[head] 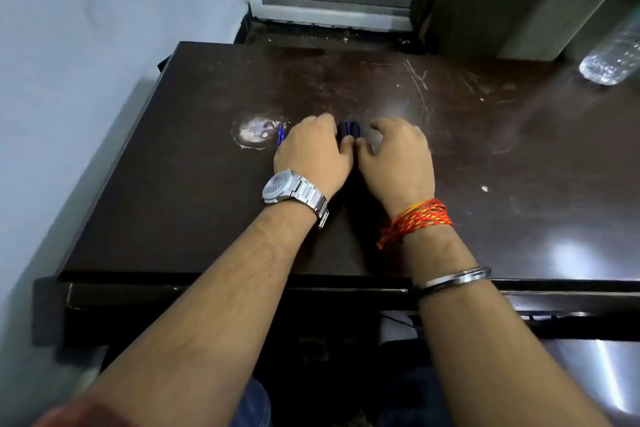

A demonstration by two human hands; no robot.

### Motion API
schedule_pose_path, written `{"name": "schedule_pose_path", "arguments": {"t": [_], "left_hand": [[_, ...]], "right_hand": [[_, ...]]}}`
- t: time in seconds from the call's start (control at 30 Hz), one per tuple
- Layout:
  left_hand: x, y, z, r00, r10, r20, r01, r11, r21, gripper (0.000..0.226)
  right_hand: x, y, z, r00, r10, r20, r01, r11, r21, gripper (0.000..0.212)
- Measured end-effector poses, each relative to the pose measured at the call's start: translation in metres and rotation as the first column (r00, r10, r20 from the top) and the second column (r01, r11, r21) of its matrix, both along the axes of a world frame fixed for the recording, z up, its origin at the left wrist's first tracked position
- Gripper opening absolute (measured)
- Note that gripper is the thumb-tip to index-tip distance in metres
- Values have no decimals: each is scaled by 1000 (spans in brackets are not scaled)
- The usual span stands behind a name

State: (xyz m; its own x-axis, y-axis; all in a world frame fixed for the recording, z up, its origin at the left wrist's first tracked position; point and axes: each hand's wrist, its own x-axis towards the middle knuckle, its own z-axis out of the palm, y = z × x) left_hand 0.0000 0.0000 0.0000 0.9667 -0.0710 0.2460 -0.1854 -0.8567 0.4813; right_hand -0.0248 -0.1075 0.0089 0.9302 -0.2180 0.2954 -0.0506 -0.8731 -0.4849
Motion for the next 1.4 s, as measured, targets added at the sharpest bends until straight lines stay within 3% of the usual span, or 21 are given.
{"name": "schedule_pose_path", "arguments": {"t": [0.2,0.47,0.73,0.83,0.97,1.03,1.13,1.23,1.4], "left_hand": [[-1,-11,-4,976,77,-203,-95,992,-81,27],[5,-10,-8,974,63,-216,-92,988,-126,19],[2,1,-1,984,105,-143,-138,958,-252,42],[-1,4,1,986,85,-142,-129,936,-328,40],[-6,2,-1,969,25,-245,-151,845,-512,29],[-9,-2,-2,970,11,-245,-141,842,-521,27],[-16,-10,-1,973,-8,-232,-118,844,-524,25],[-21,-16,-1,981,-5,-194,-104,831,-547,28],[-22,-18,-3,986,3,-166,-105,785,-610,36]], "right_hand": [[0,-7,-5,988,-67,-140,95,975,201,15],[0,-3,-3,981,-63,-182,107,965,241,16],[-1,-7,-3,981,-88,-172,127,965,229,13],[0,-14,-5,976,-120,-185,153,972,180,16],[-1,-11,0,990,-139,15,132,961,243,16],[1,-2,4,991,-117,68,69,867,493,26],[4,9,5,999,16,-47,29,585,810,30],[4,11,5,997,41,-66,41,452,891,18],[6,12,7,994,54,-92,73,274,959,14]]}}
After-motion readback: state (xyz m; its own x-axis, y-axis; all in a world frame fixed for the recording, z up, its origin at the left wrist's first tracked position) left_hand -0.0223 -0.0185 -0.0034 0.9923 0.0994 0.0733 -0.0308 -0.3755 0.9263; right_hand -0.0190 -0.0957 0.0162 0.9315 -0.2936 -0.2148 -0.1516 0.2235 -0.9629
